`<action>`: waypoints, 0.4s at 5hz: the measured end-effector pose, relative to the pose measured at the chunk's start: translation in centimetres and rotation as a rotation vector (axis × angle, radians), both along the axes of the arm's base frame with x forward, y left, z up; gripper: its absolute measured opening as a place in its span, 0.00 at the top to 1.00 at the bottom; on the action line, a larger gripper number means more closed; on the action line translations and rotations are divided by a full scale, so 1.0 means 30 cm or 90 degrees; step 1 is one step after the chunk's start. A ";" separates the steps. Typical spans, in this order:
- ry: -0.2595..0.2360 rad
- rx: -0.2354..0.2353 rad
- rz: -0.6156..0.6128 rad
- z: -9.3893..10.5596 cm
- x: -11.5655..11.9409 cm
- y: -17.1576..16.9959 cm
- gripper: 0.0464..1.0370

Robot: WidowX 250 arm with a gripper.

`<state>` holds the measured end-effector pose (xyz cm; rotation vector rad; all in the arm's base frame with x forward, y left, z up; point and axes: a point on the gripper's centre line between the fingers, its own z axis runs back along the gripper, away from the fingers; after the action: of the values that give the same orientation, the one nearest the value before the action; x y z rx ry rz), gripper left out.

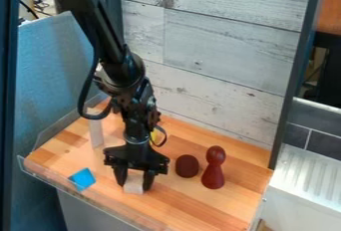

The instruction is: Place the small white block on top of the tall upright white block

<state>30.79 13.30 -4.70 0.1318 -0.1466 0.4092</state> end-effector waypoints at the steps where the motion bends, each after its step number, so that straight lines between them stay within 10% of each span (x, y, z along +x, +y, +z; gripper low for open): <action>1: 0.013 -0.001 0.007 0.001 -0.002 0.008 0.49; 2: 0.022 -0.035 0.045 0.025 -0.011 0.044 0.49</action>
<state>30.45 14.61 -3.94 0.0898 -0.0964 0.4803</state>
